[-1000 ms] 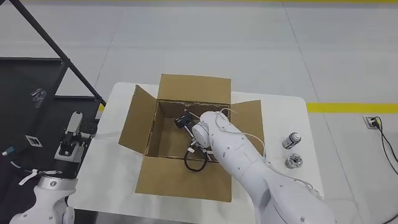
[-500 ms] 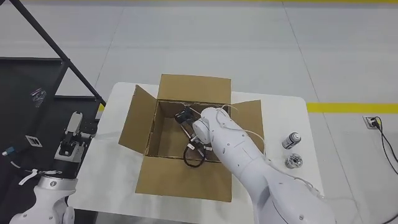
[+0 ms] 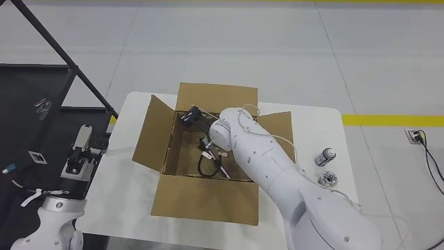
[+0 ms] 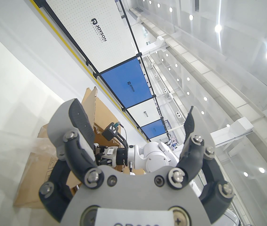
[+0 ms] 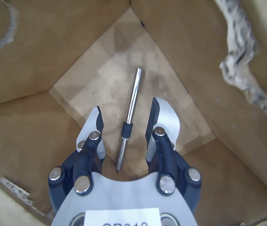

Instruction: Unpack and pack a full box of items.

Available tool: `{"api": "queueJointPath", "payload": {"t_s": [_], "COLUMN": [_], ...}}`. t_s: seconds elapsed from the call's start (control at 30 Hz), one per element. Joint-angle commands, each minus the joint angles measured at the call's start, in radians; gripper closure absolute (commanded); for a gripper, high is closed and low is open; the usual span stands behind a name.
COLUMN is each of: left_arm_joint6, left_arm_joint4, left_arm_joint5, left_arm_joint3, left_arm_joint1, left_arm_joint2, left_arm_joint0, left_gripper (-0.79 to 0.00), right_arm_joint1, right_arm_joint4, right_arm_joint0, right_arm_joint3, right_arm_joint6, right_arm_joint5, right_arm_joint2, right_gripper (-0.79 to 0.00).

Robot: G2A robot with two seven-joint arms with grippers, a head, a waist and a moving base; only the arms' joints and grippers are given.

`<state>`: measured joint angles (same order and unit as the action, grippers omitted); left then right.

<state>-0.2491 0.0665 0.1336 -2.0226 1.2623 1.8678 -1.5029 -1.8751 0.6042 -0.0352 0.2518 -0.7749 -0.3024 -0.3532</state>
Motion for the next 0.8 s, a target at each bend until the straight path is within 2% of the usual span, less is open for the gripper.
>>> {"api": "queueJointPath", "payload": {"t_s": [0.0, 0.1, 0.2, 0.23, 0.4, 0.53, 0.63, 0.77], "left_arm_joint6": [0.0, 0.0, 0.0, 0.0, 0.0, 0.0, 0.0, 0.0], "left_arm_joint4": [0.0, 0.0, 0.0, 0.0, 0.0, 0.0, 0.0, 0.0], "left_arm_joint5": [0.0, 0.0, 0.0, 0.0, 0.0, 0.0, 0.0, 0.0], "left_arm_joint3": [0.0, 0.0, 0.0, 0.0, 0.0, 0.0, 0.0, 0.0], "left_arm_joint1": [0.0, 0.0, 0.0, 0.0, 0.0, 0.0, 0.0, 0.0], "left_arm_joint2": [0.0, 0.0, 0.0, 0.0, 0.0, 0.0, 0.0, 0.0], "left_arm_joint0": [0.0, 0.0, 0.0, 0.0, 0.0, 0.0, 0.0, 0.0], "left_gripper": [-0.785, -0.785, -0.785, -0.785, -0.785, -0.785, -0.785, -0.785], "right_arm_joint1": [0.008, 0.021, 0.038, 0.045, 0.097, 0.159, 0.219, 0.31], "right_arm_joint4": [0.013, 0.034, 0.058, 0.066, 0.109, 0.166, 0.231, 0.352], "right_arm_joint0": [0.0, -0.008, -0.018, -0.022, -0.054, -0.109, -0.179, -0.324], "right_arm_joint3": [0.018, 0.063, 0.121, 0.144, 0.274, 0.435, 0.608, 0.889], "right_arm_joint6": [0.024, 0.058, 0.085, 0.094, 0.132, 0.149, 0.14, 0.098], "right_arm_joint5": [-0.013, -0.005, 0.035, 0.046, 0.118, 0.184, 0.245, 0.313], "right_arm_joint2": [-0.003, -0.009, -0.018, -0.022, -0.061, -0.112, -0.171, -0.289], "right_gripper": [-0.394, -0.44, -0.662, -0.711, -0.767, -0.767, -0.77, -0.785]}}
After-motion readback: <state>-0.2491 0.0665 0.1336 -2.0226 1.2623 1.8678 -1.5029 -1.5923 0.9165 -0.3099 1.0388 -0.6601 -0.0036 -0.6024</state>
